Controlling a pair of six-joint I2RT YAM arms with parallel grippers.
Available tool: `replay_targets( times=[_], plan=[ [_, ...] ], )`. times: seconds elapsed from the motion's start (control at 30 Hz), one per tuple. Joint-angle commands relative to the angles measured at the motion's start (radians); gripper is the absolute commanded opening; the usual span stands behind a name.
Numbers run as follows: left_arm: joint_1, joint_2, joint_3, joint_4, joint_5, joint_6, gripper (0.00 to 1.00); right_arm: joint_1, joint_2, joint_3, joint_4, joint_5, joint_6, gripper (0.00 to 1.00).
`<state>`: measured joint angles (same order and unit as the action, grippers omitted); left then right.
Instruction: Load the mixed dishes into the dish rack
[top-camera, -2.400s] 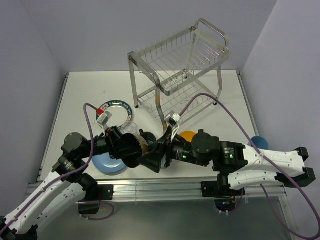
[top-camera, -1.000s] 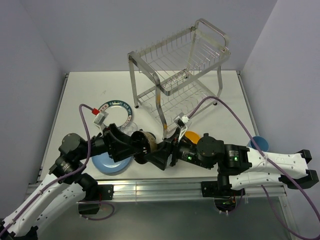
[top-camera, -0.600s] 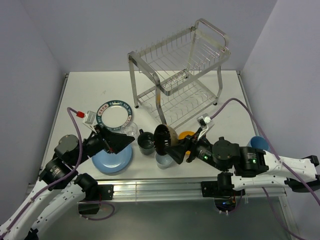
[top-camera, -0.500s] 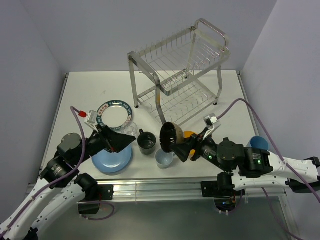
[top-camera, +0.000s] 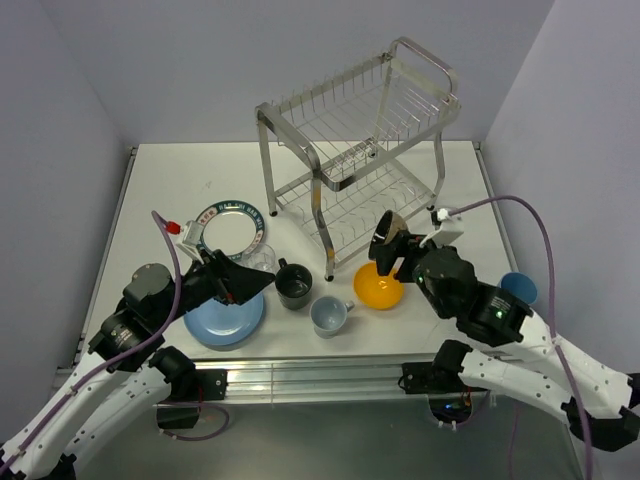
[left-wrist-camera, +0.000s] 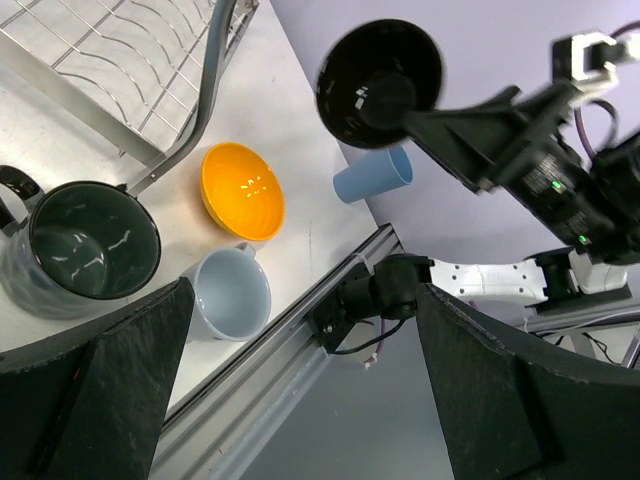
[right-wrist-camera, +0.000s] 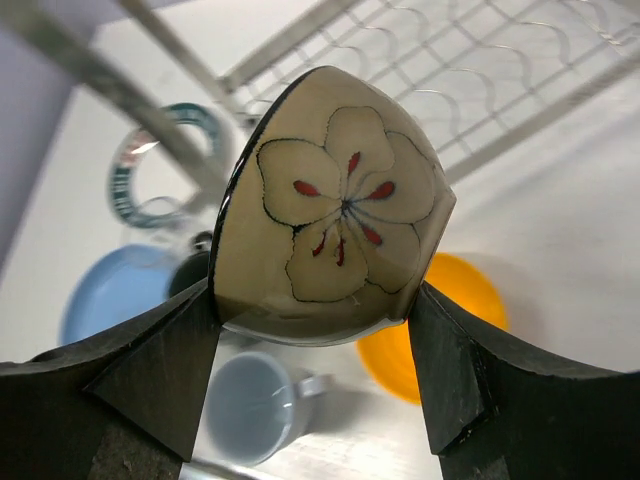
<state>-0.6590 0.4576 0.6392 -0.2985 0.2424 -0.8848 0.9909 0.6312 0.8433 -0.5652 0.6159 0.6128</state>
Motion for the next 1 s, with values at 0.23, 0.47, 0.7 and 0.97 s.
replay_targets(
  times=[0.23, 0.47, 0.7, 0.97],
  plan=[
    [-0.002, -0.004, -0.012, 0.065, 0.049, 0.017, 0.98, -0.348, 0.183, 0.011, 0.324, -0.385, -0.174, 0.0],
    [-0.002, 0.003, -0.033, 0.091, 0.067, 0.02, 0.98, -0.472, 0.344, 0.045, 0.445, -0.417, -0.29, 0.0],
    [-0.002, 0.027, -0.044, 0.125, 0.087, 0.035, 0.98, -0.494, 0.49, 0.06, 0.559, -0.358, -0.403, 0.0],
    [-0.002, 0.047, -0.052, 0.165, 0.117, 0.041, 0.97, -0.521, 0.671, 0.152, 0.6, -0.298, -0.557, 0.0]
  ],
)
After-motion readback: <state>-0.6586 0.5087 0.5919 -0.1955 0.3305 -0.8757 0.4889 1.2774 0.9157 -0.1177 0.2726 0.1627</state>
